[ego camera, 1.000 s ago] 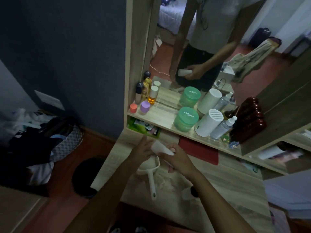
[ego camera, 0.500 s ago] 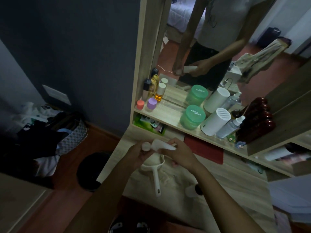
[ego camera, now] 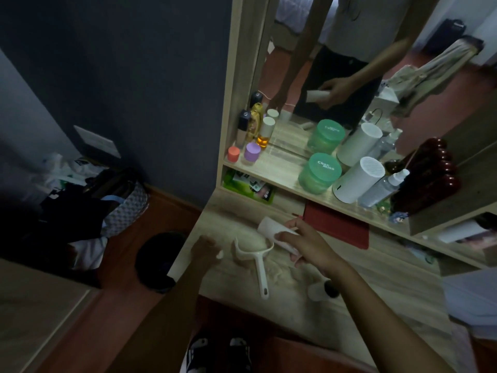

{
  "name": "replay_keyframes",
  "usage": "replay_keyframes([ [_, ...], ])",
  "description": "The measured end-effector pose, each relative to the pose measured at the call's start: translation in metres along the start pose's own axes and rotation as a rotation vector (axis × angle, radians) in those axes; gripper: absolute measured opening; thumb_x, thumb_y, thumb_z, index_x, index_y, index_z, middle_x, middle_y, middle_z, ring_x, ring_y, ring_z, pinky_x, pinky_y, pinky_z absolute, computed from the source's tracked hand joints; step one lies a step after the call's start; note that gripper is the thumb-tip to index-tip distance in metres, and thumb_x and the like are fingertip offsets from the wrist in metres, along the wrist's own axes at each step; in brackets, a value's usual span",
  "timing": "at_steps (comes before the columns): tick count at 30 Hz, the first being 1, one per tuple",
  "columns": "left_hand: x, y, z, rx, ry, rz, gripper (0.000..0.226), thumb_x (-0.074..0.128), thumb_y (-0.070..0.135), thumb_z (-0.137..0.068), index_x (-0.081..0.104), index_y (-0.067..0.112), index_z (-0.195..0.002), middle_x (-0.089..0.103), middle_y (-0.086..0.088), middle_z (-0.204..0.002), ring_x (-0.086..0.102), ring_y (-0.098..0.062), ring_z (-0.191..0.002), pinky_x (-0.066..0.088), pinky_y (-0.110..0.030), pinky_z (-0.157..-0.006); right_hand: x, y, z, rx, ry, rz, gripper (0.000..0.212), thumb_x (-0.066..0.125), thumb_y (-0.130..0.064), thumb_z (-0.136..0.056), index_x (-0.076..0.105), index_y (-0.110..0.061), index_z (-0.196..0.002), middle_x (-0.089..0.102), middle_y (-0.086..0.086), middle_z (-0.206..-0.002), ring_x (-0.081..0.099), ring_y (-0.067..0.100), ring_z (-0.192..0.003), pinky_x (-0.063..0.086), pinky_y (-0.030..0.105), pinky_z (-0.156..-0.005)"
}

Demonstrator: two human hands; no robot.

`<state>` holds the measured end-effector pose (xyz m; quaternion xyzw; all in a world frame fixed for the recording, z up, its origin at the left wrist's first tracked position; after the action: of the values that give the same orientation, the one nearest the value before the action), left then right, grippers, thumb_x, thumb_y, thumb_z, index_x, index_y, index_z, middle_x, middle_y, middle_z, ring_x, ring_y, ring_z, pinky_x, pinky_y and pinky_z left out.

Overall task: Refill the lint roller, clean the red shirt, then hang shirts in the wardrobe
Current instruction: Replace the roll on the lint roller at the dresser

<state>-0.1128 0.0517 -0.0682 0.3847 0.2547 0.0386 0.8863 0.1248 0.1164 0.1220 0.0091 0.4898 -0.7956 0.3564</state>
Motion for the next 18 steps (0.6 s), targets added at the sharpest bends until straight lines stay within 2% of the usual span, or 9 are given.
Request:
replay_keyframes([
  [2, -0.002, 0.002, 0.004, 0.046, 0.009, -0.134, 0.032, 0.060, 0.020, -0.089, 0.060, 0.004, -0.116, 0.064, -0.015, -0.117, 0.061, -0.028, -0.105, 0.047, -0.035, -0.091, 0.001, 0.002, -0.001, 0.005, -0.028, -0.027, 0.025, 0.064, -0.029, -0.088, 0.055, -0.015, -0.107, 0.062, 0.009, -0.092, 0.059, 0.017, -0.056, 0.045, 0.027, -0.047],
  [4, -0.005, 0.005, 0.010, 0.065, 0.067, -0.279, 0.046, 0.035, 0.037, -0.097, 0.054, 0.007, -0.126, 0.056, -0.011, -0.129, 0.053, -0.023, -0.117, 0.036, -0.033, -0.100, 0.002, 0.004, -0.002, 0.012, -0.053, -0.047, 0.022, 0.061, -0.027, -0.090, 0.055, -0.016, -0.108, 0.062, 0.011, -0.095, 0.060, 0.018, -0.060, 0.046, 0.027, -0.049],
  [5, -0.007, 0.011, 0.009, 0.099, 0.140, -0.355, 0.048, 0.029, 0.038, -0.100, 0.052, 0.007, -0.128, 0.053, -0.011, -0.131, 0.050, -0.025, -0.120, 0.033, -0.034, -0.101, 0.004, 0.004, -0.003, 0.015, -0.065, -0.057, 0.022, 0.061, -0.026, -0.089, 0.055, -0.017, -0.109, 0.062, 0.013, -0.099, 0.062, 0.020, -0.063, 0.047, 0.028, -0.050],
  [7, -0.009, 0.030, 0.021, 0.149, 0.203, -0.266, 0.043, 0.037, 0.039, -0.100, 0.058, 0.006, -0.118, 0.060, -0.013, -0.121, 0.055, -0.030, -0.113, 0.036, -0.035, -0.095, 0.009, 0.005, -0.005, 0.017, -0.091, -0.091, 0.027, 0.061, -0.026, -0.085, 0.055, -0.017, -0.110, 0.062, 0.015, -0.105, 0.063, 0.023, -0.067, 0.048, 0.028, -0.050],
  [9, -0.008, 0.060, 0.036, 0.251, 0.112, -0.043, 0.040, 0.041, 0.039, -0.098, 0.066, 0.010, -0.105, 0.067, -0.009, -0.108, 0.062, -0.027, -0.100, 0.041, -0.029, -0.082, 0.017, 0.004, -0.008, 0.030, -0.111, -0.124, 0.028, 0.061, -0.023, -0.086, 0.055, -0.015, -0.113, 0.062, 0.015, -0.106, 0.063, 0.024, -0.068, 0.048, 0.027, -0.050],
  [12, -0.001, 0.090, 0.062, 0.033, -0.215, 0.467, 0.034, 0.045, 0.036, -0.099, 0.066, 0.011, -0.109, 0.068, -0.005, -0.095, 0.067, -0.018, -0.075, 0.048, -0.024, -0.062, 0.032, 0.000, -0.013, 0.061, -0.139, -0.154, 0.027, 0.059, -0.018, -0.090, 0.054, -0.013, -0.116, 0.062, 0.010, -0.101, 0.062, 0.020, -0.061, 0.045, 0.024, -0.048],
  [13, -0.003, 0.097, 0.071, 0.002, -0.279, 0.513, 0.033, 0.048, 0.035, -0.098, 0.064, 0.011, -0.112, 0.067, -0.005, -0.093, 0.067, -0.014, -0.066, 0.049, -0.023, -0.058, 0.037, -0.002, -0.013, 0.070, -0.152, -0.168, 0.028, 0.059, -0.017, -0.090, 0.053, -0.012, -0.117, 0.063, 0.010, -0.099, 0.062, 0.020, -0.061, 0.045, 0.023, -0.048],
  [15, -0.010, 0.105, 0.080, 0.108, -0.311, 0.416, 0.030, 0.054, 0.033, -0.095, 0.062, 0.011, -0.114, 0.066, -0.009, -0.095, 0.065, -0.012, -0.059, 0.049, -0.022, -0.053, 0.046, -0.003, -0.016, 0.086, -0.175, -0.193, 0.030, 0.062, -0.016, -0.089, 0.054, -0.011, -0.119, 0.064, 0.013, -0.103, 0.063, 0.023, -0.066, 0.046, 0.024, -0.048],
  [18, -0.028, 0.100, 0.083, 0.177, -0.262, 0.414, 0.031, 0.059, 0.033, -0.092, 0.064, 0.009, -0.111, 0.066, -0.013, -0.095, 0.063, -0.019, -0.067, 0.050, -0.028, -0.060, 0.058, -0.001, -0.020, 0.138, -0.214, -0.369, 0.027, 0.068, -0.016, -0.087, 0.060, -0.014, -0.114, 0.067, 0.014, -0.102, 0.066, 0.023, -0.071, 0.049, 0.022, -0.047],
])
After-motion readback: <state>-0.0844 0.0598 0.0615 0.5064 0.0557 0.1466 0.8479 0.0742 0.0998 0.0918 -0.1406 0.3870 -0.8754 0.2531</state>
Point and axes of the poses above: each hand's wrist, its own z-axis away from the middle knuckle, its own x-axis out of the palm, y = z × x, the point moved 5 cm from there along -z, towards the middle knuckle
